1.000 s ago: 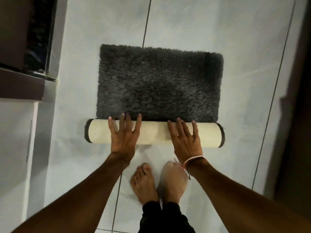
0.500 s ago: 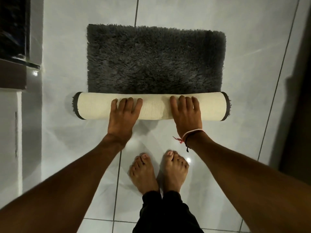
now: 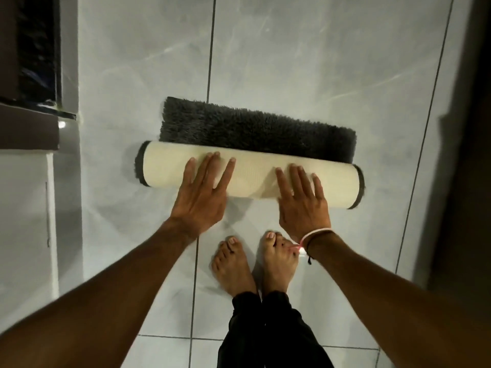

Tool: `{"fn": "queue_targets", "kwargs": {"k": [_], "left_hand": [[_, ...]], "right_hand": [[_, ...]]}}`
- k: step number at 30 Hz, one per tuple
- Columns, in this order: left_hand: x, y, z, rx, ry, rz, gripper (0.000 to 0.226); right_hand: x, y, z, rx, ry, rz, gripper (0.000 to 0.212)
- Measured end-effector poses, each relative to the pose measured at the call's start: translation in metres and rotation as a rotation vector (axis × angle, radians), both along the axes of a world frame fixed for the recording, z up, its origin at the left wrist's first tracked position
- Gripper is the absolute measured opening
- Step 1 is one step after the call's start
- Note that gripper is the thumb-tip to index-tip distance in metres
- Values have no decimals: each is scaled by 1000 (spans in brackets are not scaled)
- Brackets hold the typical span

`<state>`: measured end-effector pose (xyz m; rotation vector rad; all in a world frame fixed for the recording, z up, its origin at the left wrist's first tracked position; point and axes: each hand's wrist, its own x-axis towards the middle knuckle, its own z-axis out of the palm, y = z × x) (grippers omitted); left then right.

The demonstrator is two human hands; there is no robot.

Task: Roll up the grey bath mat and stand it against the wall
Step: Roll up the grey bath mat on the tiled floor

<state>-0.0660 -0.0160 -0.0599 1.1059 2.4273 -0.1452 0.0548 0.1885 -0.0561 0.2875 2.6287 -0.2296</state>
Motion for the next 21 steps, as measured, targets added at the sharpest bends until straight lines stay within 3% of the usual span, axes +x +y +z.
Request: {"fn": "queue_targets", "kwargs": {"k": [4, 12, 21], "left_hand": [[-19, 8, -22, -147, -8, -99, 126], [-14, 17, -21, -205, 24, -81, 115], [14, -13, 10, 1, -151, -26, 82]], "right_hand": [[-19, 17, -16, 16, -115, 75, 117], [-20, 11, -27, 139, 27, 32, 65], [-15, 25, -1, -91, -297, 176, 77]]}}
